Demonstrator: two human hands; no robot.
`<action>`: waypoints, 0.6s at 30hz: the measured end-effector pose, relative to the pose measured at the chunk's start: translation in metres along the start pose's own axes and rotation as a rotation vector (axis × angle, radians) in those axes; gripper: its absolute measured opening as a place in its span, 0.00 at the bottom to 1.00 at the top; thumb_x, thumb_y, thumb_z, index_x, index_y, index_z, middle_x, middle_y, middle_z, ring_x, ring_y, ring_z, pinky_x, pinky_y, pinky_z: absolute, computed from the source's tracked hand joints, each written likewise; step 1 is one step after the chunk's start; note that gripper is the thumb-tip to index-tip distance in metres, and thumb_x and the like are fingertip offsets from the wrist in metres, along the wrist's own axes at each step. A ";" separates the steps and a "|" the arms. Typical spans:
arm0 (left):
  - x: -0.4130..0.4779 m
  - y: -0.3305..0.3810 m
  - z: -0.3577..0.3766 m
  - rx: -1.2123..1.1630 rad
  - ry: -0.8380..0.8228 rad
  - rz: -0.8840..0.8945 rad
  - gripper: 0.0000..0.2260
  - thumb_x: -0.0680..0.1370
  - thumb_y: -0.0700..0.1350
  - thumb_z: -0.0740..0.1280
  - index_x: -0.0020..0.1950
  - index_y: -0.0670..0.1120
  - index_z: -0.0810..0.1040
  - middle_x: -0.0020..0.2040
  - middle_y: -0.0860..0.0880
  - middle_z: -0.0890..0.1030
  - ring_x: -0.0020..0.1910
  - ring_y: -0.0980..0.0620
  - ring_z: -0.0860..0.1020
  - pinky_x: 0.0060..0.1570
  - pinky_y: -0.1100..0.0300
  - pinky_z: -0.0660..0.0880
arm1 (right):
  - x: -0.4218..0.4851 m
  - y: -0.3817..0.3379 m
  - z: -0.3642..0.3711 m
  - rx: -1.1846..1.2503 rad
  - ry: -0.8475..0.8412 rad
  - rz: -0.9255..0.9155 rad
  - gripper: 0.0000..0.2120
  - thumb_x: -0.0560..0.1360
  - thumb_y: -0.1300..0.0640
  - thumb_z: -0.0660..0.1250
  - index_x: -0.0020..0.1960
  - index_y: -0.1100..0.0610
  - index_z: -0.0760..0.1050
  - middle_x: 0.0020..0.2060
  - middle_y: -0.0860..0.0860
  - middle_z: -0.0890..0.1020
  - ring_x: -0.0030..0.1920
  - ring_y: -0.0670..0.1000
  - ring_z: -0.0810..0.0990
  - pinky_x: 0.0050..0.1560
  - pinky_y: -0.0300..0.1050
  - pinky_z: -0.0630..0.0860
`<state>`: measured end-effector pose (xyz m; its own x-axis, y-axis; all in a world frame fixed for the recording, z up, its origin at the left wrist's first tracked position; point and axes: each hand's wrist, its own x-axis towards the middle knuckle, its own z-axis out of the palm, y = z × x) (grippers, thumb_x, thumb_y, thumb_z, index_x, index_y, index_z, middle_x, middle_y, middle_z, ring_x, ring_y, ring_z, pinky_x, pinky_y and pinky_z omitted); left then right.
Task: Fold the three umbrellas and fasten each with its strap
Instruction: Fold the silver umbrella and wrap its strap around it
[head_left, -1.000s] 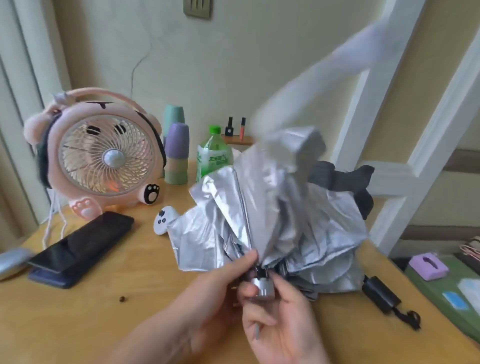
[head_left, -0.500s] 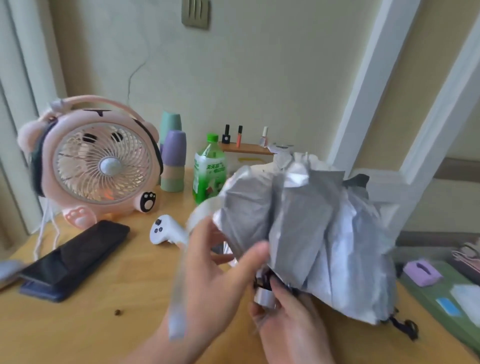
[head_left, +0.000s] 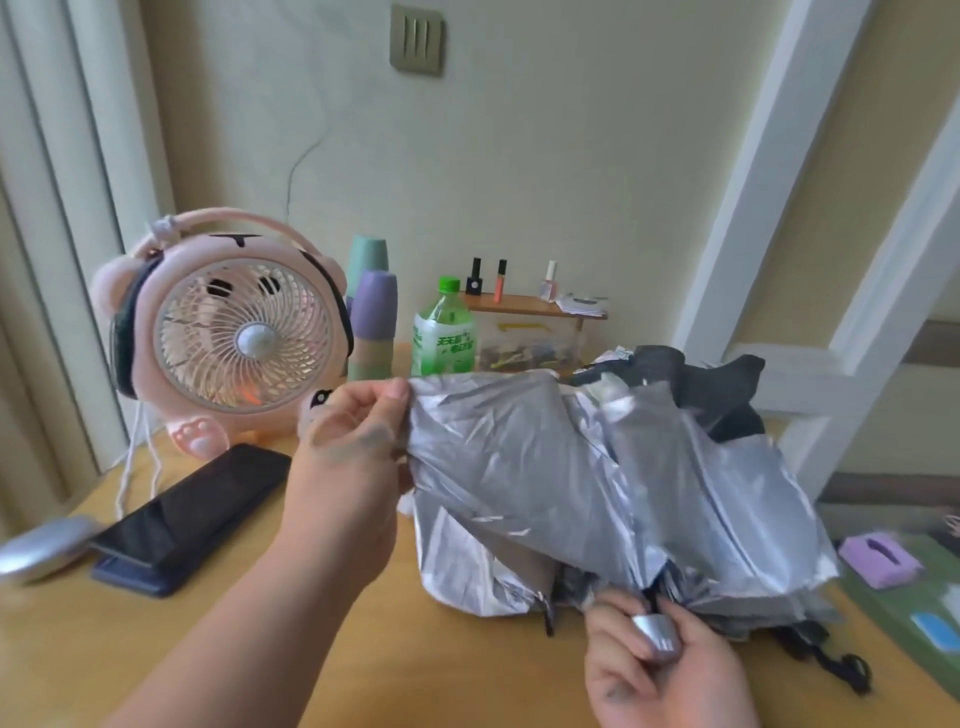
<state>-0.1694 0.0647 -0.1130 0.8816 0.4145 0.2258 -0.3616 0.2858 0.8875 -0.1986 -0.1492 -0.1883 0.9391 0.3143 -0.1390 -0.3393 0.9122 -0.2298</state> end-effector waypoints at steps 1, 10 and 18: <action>0.000 -0.007 0.000 -0.060 -0.013 -0.079 0.08 0.84 0.44 0.64 0.45 0.45 0.75 0.33 0.48 0.80 0.28 0.51 0.77 0.25 0.58 0.73 | -0.004 -0.004 0.000 0.028 -0.012 0.036 0.27 0.40 0.75 0.83 0.35 0.67 0.77 0.29 0.50 0.68 0.17 0.48 0.65 0.10 0.36 0.56; -0.019 -0.054 -0.005 -0.102 -0.068 -0.301 0.08 0.80 0.40 0.68 0.47 0.45 0.70 0.42 0.42 0.82 0.32 0.47 0.80 0.30 0.56 0.80 | -0.032 -0.007 0.003 -0.513 0.428 0.141 0.21 0.77 0.49 0.66 0.51 0.69 0.78 0.38 0.66 0.81 0.29 0.60 0.77 0.24 0.47 0.72; -0.004 -0.036 -0.019 -0.369 -0.172 -0.254 0.13 0.76 0.40 0.69 0.60 0.48 0.76 0.46 0.45 0.83 0.36 0.50 0.79 0.39 0.56 0.81 | -0.065 -0.026 0.044 -2.143 0.211 -0.770 0.15 0.67 0.40 0.77 0.51 0.35 0.77 0.40 0.35 0.83 0.37 0.40 0.81 0.37 0.30 0.75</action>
<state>-0.1658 0.0697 -0.1533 0.9821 0.1519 0.1111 -0.1845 0.6600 0.7283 -0.2487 -0.1821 -0.1308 0.9092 0.0076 0.4164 0.2803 -0.7505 -0.5985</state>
